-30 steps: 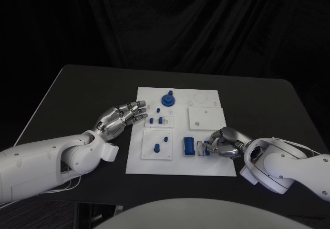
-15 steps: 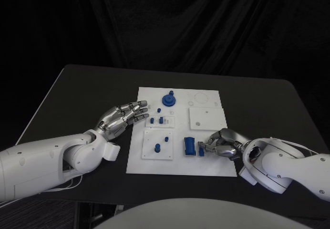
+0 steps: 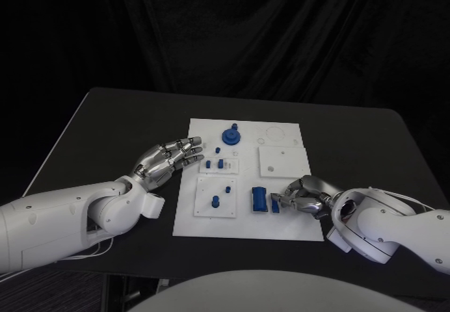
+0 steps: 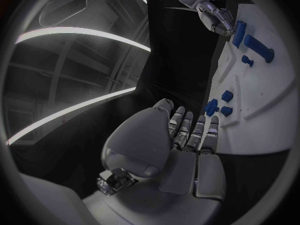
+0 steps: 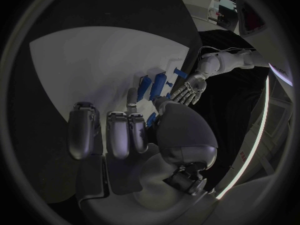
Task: Assemble the parts on the task board
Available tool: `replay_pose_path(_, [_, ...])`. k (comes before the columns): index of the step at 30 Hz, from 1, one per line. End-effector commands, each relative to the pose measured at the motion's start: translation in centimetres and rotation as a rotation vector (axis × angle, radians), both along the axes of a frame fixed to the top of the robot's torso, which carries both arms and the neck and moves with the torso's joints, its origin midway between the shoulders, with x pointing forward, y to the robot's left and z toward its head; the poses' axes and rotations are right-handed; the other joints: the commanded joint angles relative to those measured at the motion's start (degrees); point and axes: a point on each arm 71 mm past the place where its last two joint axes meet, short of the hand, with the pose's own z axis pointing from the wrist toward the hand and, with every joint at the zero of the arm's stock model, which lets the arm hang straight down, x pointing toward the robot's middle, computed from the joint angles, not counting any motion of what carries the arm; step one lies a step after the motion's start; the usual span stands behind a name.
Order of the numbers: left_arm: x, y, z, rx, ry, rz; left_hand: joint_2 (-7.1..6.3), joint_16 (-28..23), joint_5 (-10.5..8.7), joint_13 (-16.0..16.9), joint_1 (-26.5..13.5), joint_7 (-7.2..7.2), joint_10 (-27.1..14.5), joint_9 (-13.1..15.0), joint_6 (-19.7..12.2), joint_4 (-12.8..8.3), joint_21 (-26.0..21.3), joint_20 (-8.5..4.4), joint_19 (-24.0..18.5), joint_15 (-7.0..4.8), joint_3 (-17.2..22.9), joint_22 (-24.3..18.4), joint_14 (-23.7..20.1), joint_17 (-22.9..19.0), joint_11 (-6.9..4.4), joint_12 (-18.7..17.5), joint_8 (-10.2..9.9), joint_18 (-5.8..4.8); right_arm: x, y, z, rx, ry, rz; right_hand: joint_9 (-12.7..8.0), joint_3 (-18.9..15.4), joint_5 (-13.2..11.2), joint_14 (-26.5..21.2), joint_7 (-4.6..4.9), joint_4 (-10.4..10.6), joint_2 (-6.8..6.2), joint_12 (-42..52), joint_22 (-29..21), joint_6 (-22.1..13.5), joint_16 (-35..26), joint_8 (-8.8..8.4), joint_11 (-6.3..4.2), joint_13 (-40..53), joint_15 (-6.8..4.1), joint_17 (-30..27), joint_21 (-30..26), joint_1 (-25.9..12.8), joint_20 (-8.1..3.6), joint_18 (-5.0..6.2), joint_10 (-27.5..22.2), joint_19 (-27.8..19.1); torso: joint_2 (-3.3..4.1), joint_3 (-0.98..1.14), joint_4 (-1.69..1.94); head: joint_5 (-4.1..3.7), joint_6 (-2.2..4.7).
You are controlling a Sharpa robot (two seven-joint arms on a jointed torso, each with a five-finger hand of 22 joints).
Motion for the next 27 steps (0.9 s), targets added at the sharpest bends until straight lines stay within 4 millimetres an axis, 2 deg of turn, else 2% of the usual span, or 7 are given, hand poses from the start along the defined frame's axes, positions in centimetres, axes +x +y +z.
replay_pose_path(1, [-0.1, -0.1, 0.1, -0.018, -0.004, -0.007, -0.04, 0.25, 0.16, 0.07, -0.54, 0.62, 0.09, -0.03, -0.15, -0.1, 0.2, 0.0, 0.24, -0.31, 0.39, -0.05, 0.04, 0.04, 0.45, 0.1, 0.15, -0.26, 0.0, -0.2, 0.2, 0.013, -0.021, -0.014, -0.03, -0.39, 1.16, 5.57, 0.09, -0.36, 0.18, 0.16, 11.44, 0.42, 0.39, -0.19, 0.12, 15.09, 0.16, 12.71, 0.28, 0.9, 0.15, -0.8, 6.08, 1.22, 0.02, -0.01, 0.03, 0.06, 0.01])
replay_pose_path(4, [-0.1, -0.1, 0.1, -0.017, -0.003, -0.006, -0.04, 0.25, 0.16, 0.07, -0.54, 0.62, 0.09, -0.03, -0.15, -0.1, 0.2, 0.0, 0.24, -0.31, 0.39, -0.05, 0.04, 0.04, 0.45, 0.1, 0.15, -0.26, -0.2, -0.5, 0.4, 0.013, -0.036, -0.01, -0.02, -0.68, 2.93, 5.58, 0.06, -0.92, 0.07, 0.16, 11.51, 0.36, 0.42, -0.06, 0.09, 15.09, 0.12, 12.76, 0.52, 2.62, 0.1, -0.86, 6.08, 1.31, 0.0, 0.01, 0.01, 0.26, 0.01])
replay_pose_path(12, [-0.1, 0.0, 0.1, -0.015, -0.003, -0.003, -0.05, 0.3, 0.12, 0.07, -0.59, 0.65, 0.09, -0.03, -0.11, -0.07, 0.2, 0.01, 0.24, -0.3, 0.57, -0.04, 0.03, 0.05, 0.47, 0.16, 0.16, -0.25, -0.8, -1.4, 0.7, -0.007, -0.043, 0.005, 0.14, -1.29, 4.18, 5.58, -0.06, -2.3, -0.68, 0.16, 11.56, 0.38, 0.42, 0.36, -0.01, 15.09, 0.05, 12.74, 0.69, 5.76, 0.05, -0.89, 6.08, 1.36, 0.0, -0.01, -0.02, 0.2, 0.01])
replay_pose_path(16, [-0.1, 0.0, 0.0, -0.015, -0.003, -0.003, -0.05, 0.3, 0.12, 0.07, -0.59, 0.65, 0.09, -0.03, -0.11, -0.07, 0.2, 0.01, 0.24, -0.3, 0.57, -0.04, 0.03, 0.05, 0.47, 0.16, 0.16, -0.25, -1.1, -1.4, 0.6, -0.026, -0.029, 0.024, 1.12, -2.17, 2.48, 5.6, -0.39, -3.11, -1.2, 0.16, 11.64, 0.92, 0.47, 1.93, -0.27, 15.09, -0.17, 12.81, 0.96, 7.21, -0.1, -0.95, 6.08, 1.47, -0.01, 0.01, -0.03, 0.13, 0.01])
replay_pose_path(21, [-0.1, 0.1, 0.0, -0.015, -0.002, -0.003, -0.05, 0.3, 0.12, 0.07, -0.59, 0.65, 0.09, -0.03, -0.11, -0.07, 0.2, 0.01, 0.24, -0.3, 0.57, -0.04, 0.03, 0.05, 0.47, 0.16, 0.16, -0.25, -1.2, -1.2, 0.5, -0.04, -0.01, 0.048, 2.33, -3.32, 0.36, 5.57, -0.65, -3.0, -1.18, 0.16, 11.64, 0.81, 0.42, 3.59, -0.52, 15.09, -0.36, 12.71, 0.98, 7.61, -0.28, -0.95, 6.08, 1.47, 0.01, -0.05, -0.12, 0.35, 0.01])
replay_pose_path(27, [-0.1, 0.2, 0.0, -0.012, -0.001, -0.001, -0.05, 0.3, 0.12, 0.07, -0.59, 0.65, 0.09, -0.03, -0.11, -0.07, 0.2, 0.01, 0.24, -0.3, 0.57, -0.04, 0.03, 0.05, 0.47, 0.16, 0.16, -0.25, -1.3, -1.0, 0.4, -0.048, 0.005, 0.067, 3.12, -4.2, -1.04, 5.58, -0.79, -2.58, -0.99, 0.16, 11.63, 0.66, 0.43, 4.64, -0.64, 15.09, -0.47, 12.73, 0.96, 7.49, -0.39, -0.95, 6.08, 1.46, -0.05, -0.06, -0.21, 0.4, 0.01])
